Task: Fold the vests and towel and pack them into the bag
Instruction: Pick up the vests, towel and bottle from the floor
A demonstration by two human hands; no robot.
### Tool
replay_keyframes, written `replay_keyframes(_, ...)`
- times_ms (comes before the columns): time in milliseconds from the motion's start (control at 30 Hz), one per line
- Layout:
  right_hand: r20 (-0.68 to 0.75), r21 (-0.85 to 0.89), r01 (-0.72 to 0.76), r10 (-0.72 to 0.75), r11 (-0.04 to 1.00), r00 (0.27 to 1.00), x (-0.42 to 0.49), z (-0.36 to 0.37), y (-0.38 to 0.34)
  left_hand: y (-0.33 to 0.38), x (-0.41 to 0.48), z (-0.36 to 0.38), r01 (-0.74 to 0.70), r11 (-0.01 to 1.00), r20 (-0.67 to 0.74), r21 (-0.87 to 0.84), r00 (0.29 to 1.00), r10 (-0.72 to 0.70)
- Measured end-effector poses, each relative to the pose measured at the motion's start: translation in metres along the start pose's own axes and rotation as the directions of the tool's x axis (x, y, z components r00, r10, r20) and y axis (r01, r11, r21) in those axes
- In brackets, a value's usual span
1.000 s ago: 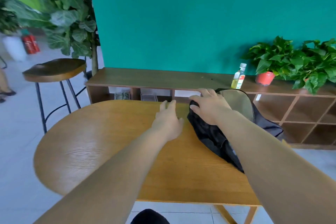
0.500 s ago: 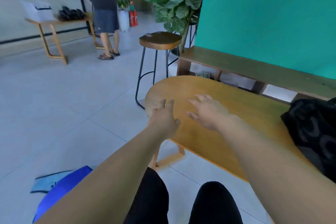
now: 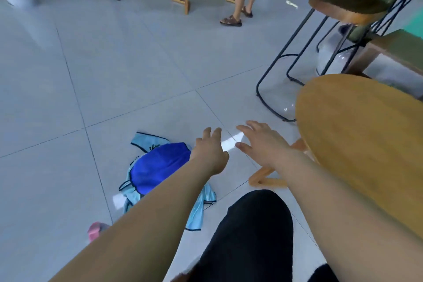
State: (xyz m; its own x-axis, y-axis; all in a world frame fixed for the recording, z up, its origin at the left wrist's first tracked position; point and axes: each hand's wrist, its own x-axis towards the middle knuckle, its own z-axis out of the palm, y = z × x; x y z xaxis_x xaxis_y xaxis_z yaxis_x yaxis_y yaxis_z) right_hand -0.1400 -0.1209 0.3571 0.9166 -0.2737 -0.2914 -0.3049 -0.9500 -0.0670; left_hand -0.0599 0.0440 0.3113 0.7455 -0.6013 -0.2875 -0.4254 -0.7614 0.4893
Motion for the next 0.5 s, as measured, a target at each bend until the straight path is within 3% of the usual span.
replay_keyframes(200, 0.134, 0.040, 0.127, -0.131, 0.991, 0.982, 0.066, 0.044, -0.045, -0.078, 0.013, 0.019, 0.182, 0.983, 0.049, -0.031, 0.982, -0.181)
replay_keyframes(333, 0.266, 0.114, 0.218, -0.241, 0.969, 0.933, 0.104, 0.077, -0.054, -0.119, 0.028, 0.041, 0.268, 0.963, 0.082, -0.019, 0.961, -0.266)
replay_keyframes(500, 0.411, 0.284, 0.176, -0.285, 0.943, 0.866, 0.145, 0.141, -0.036, -0.171, 0.059, 0.082, 0.395, 0.919, 0.142, 0.004, 0.909, -0.392)
